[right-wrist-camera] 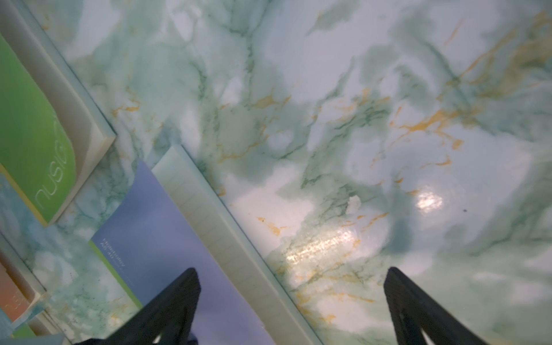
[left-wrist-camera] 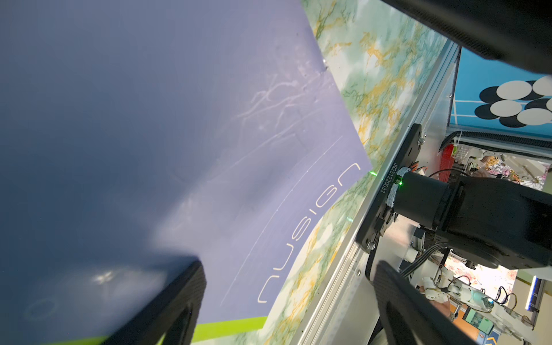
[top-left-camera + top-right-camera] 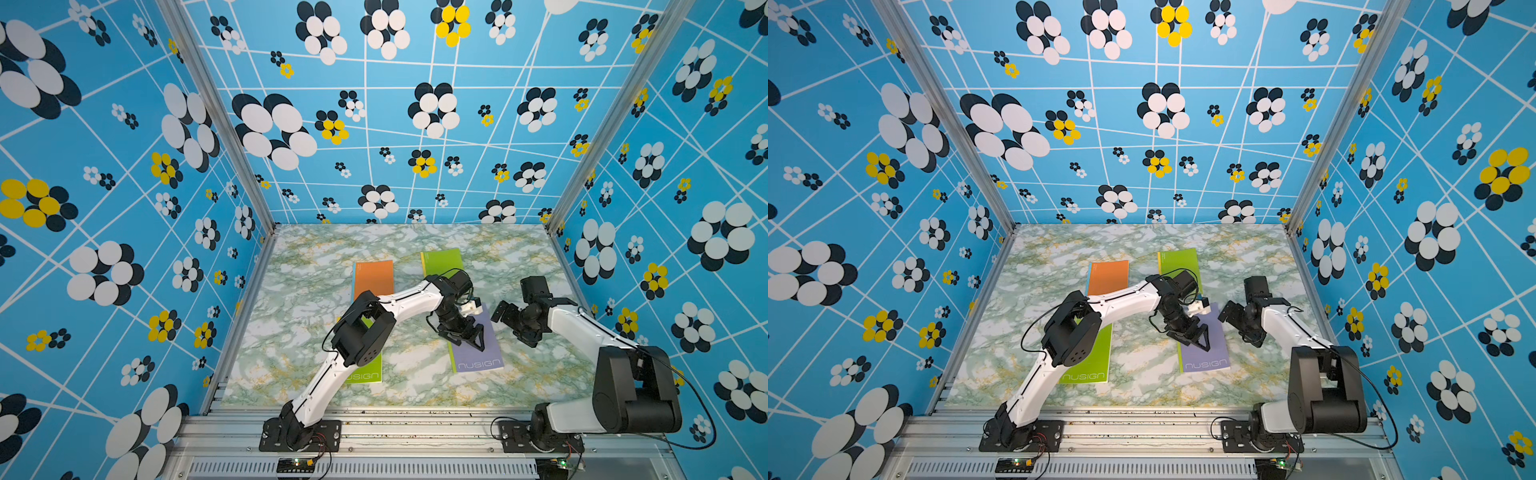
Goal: Close the notebook
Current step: Close the notebook at the center of the board, then move the notebook to the center of the board.
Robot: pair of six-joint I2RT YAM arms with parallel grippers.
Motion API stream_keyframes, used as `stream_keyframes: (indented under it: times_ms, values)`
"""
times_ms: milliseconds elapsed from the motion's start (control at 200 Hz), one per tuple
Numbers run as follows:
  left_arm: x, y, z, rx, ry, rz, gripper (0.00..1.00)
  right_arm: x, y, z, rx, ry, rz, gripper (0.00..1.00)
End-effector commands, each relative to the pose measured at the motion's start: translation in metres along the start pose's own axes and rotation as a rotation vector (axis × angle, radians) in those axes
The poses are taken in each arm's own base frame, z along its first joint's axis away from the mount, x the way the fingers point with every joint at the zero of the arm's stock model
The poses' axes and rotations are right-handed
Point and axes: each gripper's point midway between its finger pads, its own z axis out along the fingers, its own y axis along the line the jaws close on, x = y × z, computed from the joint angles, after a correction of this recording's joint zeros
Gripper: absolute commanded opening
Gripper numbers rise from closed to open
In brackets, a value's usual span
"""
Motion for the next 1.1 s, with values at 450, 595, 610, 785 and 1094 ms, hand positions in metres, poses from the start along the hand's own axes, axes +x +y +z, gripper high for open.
stream_keyframes:
  times_ms: [450, 595, 610, 785, 1094]
  values:
    - [-0.017, -0.02, -0.116, -0.118, -0.189, 0.123, 0.91, 0.014, 0.045, 0.024, -0.133, 0.094, -0.076, 0.99]
    - [-0.02, 0.004, -0.158, -0.135, -0.255, 0.051, 0.92, 0.021, 0.036, 0.032, -0.087, 0.123, -0.08, 0.99]
    - [-0.02, 0.007, -0.162, -0.136, -0.264, 0.042, 0.92, 0.023, 0.035, 0.033, -0.083, 0.129, -0.081, 0.99]
    - [-0.015, 0.048, -0.213, -0.17, -0.365, -0.051, 0.93, 0.049, 0.042, 0.042, -0.073, 0.189, -0.147, 0.99]
    - [0.025, 0.117, -0.263, -0.221, -0.443, -0.211, 0.94, 0.074, 0.049, 0.034, -0.069, 0.194, -0.179, 0.99]
